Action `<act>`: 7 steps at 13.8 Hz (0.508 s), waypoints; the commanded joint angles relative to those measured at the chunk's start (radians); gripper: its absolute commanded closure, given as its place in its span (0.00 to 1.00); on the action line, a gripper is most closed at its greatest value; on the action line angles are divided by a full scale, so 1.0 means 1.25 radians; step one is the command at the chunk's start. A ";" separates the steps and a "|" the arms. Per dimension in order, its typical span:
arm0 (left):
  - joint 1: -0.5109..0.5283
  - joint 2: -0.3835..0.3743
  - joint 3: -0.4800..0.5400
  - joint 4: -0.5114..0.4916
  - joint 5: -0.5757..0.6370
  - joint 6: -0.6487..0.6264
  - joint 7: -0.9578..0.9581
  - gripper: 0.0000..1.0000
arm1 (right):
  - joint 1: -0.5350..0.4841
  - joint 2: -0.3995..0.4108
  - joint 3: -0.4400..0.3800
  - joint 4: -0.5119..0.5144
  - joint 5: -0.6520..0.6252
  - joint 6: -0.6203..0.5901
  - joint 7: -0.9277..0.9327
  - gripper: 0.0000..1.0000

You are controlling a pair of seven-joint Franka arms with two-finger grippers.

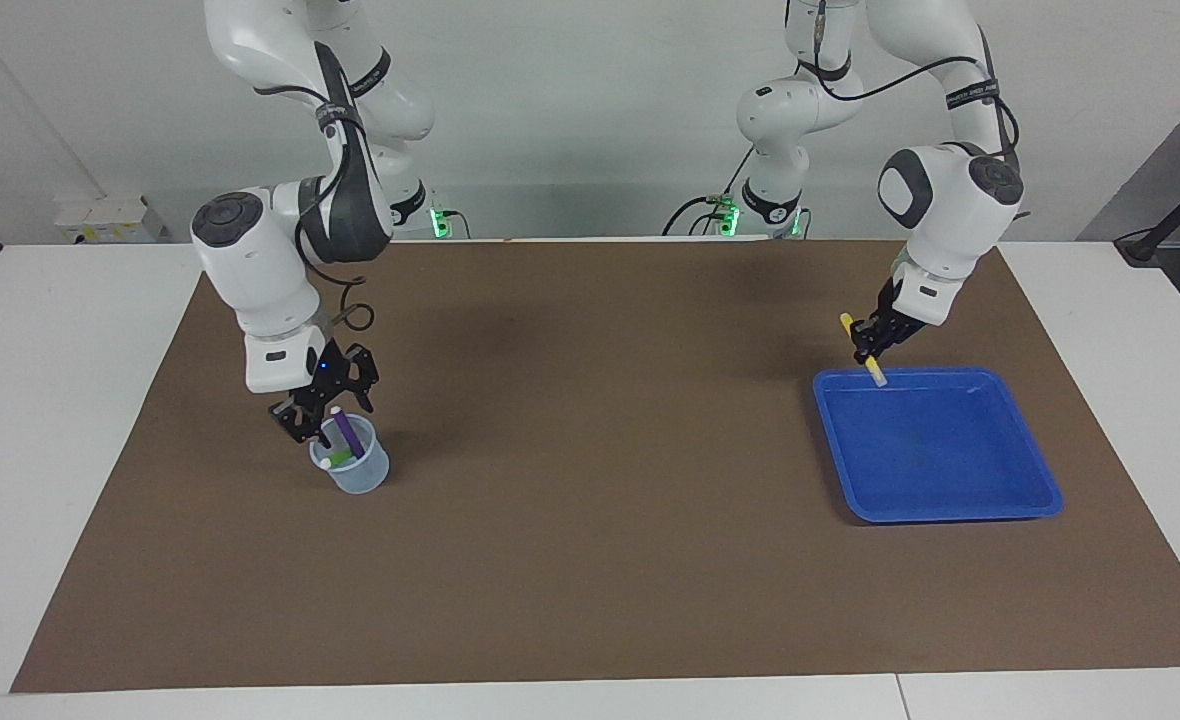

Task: Right arm passes pens to left for tray arrangement
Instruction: 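Move the yellow pen into the tray while the right gripper returns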

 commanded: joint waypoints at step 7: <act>0.148 0.234 0.001 0.169 0.155 0.118 0.211 1.00 | -0.022 -0.007 0.013 -0.034 -0.016 0.030 -0.007 0.47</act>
